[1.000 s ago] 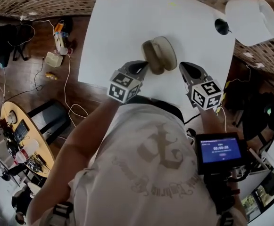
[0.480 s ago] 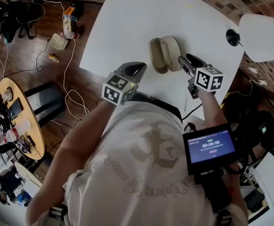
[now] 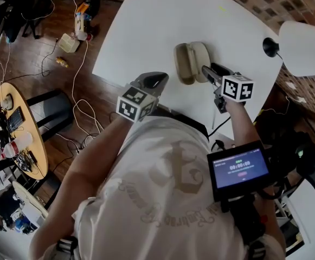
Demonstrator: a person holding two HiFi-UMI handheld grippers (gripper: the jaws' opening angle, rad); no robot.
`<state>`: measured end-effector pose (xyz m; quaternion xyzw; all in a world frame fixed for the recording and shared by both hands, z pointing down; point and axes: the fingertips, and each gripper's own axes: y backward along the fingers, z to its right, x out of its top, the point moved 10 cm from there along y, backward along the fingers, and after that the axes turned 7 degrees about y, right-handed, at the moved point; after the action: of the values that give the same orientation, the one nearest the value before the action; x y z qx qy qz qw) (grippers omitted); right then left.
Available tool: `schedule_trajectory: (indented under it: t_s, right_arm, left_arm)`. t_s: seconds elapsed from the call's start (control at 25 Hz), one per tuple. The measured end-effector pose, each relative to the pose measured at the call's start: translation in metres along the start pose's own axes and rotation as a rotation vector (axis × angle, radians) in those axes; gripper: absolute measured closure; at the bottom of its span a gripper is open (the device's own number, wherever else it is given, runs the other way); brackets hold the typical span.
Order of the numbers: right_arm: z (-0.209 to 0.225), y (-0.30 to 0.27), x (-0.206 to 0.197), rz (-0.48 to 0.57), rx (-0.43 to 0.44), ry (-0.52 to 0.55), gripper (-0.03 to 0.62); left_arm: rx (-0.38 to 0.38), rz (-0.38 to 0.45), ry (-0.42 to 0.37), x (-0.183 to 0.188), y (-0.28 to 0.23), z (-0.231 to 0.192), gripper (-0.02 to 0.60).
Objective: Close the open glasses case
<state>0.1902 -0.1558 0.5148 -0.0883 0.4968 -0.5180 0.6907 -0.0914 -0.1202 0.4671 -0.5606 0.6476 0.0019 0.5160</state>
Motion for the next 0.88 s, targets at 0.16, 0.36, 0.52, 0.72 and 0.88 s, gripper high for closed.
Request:
schedule_trajectory:
  t_s: [0.16, 0.36, 0.52, 0.72, 0.88]
  right_arm:
    - [-0.005, 0.003, 0.003, 0.005, 0.000, 0.022, 0.400]
    - [-0.017, 0.006, 0.010, 0.007, -0.014, 0.082, 0.424]
    - [-0.028, 0.006, 0.012, -0.004, -0.028, 0.145, 0.427]
    - [-0.044, 0.007, 0.015, -0.016, -0.040, 0.231, 0.437]
    - [-0.059, 0.002, 0.016, -0.029, -0.036, 0.287, 0.443]
  left_arm:
    - [-0.004, 0.000, 0.005, -0.002, -0.002, -0.001, 0.577]
    - [-0.016, 0.003, 0.012, -0.002, -0.005, -0.003, 0.575]
    - [-0.025, 0.003, 0.008, -0.005, -0.008, -0.007, 0.577]
    - [-0.035, 0.014, 0.023, -0.004, -0.003, -0.009, 0.577]
    - [-0.039, 0.015, 0.032, -0.007, 0.004, -0.015, 0.577]
